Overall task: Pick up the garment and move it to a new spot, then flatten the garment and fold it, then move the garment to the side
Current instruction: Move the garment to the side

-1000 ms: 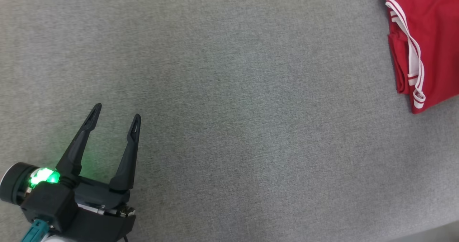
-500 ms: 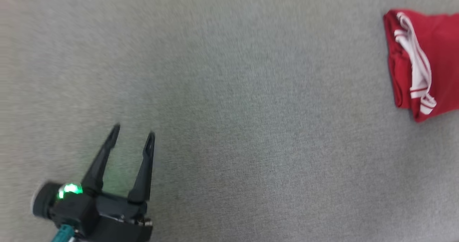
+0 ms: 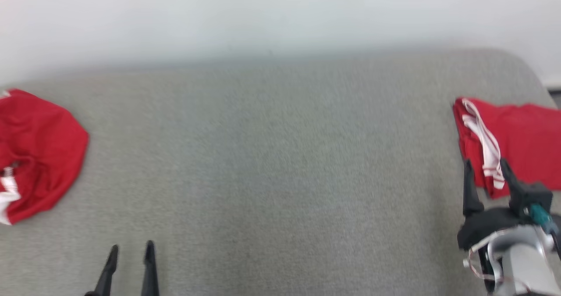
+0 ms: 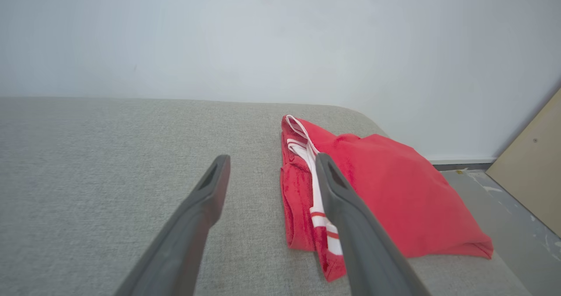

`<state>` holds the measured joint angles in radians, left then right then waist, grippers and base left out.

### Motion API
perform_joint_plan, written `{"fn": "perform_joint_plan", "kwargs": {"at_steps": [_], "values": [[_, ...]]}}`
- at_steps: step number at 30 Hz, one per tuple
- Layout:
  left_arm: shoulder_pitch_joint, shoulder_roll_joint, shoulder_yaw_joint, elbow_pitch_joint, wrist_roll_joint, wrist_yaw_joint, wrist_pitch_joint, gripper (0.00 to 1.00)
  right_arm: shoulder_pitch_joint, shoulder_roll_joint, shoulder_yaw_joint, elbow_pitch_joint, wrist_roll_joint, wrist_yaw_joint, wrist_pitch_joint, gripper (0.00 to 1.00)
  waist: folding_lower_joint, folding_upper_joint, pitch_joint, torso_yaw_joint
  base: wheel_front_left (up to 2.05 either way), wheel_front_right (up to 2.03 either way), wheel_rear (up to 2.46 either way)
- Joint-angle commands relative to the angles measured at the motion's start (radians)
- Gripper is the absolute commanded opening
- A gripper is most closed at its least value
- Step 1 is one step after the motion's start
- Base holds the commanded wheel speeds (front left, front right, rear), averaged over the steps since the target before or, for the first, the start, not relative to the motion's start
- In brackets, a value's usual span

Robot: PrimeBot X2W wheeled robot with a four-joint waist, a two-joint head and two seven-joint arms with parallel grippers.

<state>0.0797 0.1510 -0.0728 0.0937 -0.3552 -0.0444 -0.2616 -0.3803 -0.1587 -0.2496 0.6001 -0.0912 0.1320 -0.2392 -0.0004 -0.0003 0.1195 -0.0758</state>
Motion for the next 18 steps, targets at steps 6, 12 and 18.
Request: {"fn": "perform_joint_plan", "kwargs": {"at_steps": [6, 12, 18], "values": [[0.031, -0.03, 0.058, 0.028, 0.023, -0.025, -0.004, 1.0, 0.2, 0.037, 0.056, -0.251, 0.115, -0.003, 0.096, 1.0, 0.0004, 0.0003, -0.179, 0.117, 0.0, 0.0, 0.0], [0.046, -0.052, 0.092, 0.051, 0.054, -0.045, -0.004, 1.0, 0.368, 0.081, 0.098, -0.435, 0.166, -0.003, 0.165, 1.0, 0.0004, 0.0003, -0.197, 0.126, 0.0, 0.0, 0.0], [0.056, -0.069, 0.1, 0.072, 0.083, -0.065, -0.004, 1.0, 0.473, 0.106, 0.093, -0.517, 0.18, -0.003, 0.204, 1.0, 0.0004, 0.0003, -0.211, 0.125, 0.0, 0.0, 0.0]]}}
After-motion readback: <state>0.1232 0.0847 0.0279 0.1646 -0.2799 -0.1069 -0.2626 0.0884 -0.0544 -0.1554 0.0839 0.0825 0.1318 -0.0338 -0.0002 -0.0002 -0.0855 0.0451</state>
